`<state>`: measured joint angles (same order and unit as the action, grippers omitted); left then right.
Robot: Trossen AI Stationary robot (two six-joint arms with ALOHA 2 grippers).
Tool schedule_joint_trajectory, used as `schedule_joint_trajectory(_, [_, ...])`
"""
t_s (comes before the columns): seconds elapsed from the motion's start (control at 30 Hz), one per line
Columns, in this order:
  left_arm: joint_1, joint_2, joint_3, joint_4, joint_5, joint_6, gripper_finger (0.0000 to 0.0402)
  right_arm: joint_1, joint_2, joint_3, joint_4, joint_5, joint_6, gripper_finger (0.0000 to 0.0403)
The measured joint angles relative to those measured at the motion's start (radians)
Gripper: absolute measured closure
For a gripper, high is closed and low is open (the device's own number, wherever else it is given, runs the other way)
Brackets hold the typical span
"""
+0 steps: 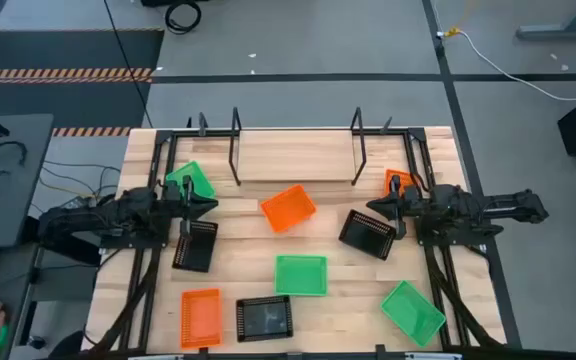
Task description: Stack baskets on shelf by color
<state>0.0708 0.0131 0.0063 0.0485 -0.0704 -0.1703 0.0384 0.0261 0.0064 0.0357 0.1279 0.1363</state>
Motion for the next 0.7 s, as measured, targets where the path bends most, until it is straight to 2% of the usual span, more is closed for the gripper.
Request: schedule_joint_trajectory(0.7, [0.0,0.0,0.0,0.0,0.0,0.0,0.0365,0.0,0.0,0.0,0.0,0.0,0.0,0.0389])
